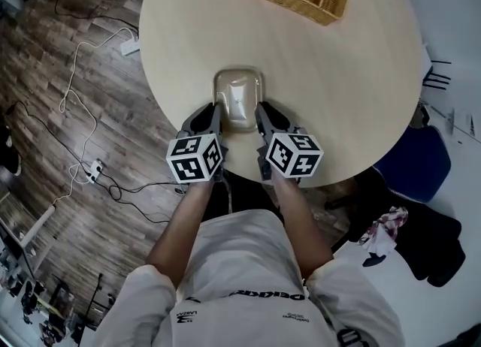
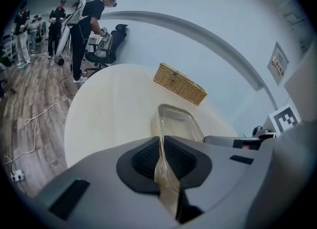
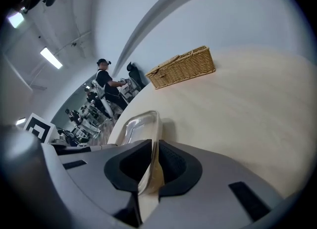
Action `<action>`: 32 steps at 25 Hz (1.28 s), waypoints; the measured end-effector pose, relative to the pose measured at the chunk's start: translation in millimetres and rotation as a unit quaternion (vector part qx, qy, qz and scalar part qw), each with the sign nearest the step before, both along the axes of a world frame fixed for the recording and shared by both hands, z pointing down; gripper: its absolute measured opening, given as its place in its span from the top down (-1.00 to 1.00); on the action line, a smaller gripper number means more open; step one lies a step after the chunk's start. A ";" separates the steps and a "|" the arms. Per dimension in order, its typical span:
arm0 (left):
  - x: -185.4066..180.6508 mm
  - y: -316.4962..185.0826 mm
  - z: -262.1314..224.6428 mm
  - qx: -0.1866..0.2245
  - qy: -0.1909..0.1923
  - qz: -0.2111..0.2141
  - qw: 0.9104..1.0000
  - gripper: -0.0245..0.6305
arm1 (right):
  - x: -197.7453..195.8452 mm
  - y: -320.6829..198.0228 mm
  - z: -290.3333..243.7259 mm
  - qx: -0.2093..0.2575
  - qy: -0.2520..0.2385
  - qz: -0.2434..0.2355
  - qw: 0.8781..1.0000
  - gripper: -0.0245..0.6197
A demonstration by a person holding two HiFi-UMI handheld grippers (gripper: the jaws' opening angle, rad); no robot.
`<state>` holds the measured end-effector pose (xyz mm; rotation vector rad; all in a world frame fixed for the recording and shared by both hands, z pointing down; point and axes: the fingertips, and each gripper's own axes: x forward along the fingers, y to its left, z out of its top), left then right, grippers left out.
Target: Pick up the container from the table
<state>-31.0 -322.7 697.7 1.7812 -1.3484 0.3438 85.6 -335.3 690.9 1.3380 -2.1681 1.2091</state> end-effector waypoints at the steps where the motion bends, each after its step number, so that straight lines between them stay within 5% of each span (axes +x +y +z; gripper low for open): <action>1: 0.0 -0.6 -0.3 -0.001 0.002 0.000 1.000 0.79 | -0.6 -0.5 0.0 -0.002 -0.002 0.000 1.000 0.70; 13: -3.8 9.2 -24.3 0.020 0.006 0.008 1.000 0.82 | -5.7 10.4 -26.0 0.024 0.004 -0.004 1.000 0.74; 32: -12.6 59.1 -163.9 0.144 -0.007 0.025 0.989 0.82 | -13.5 65.8 -164.1 0.150 0.017 -0.002 0.988 0.73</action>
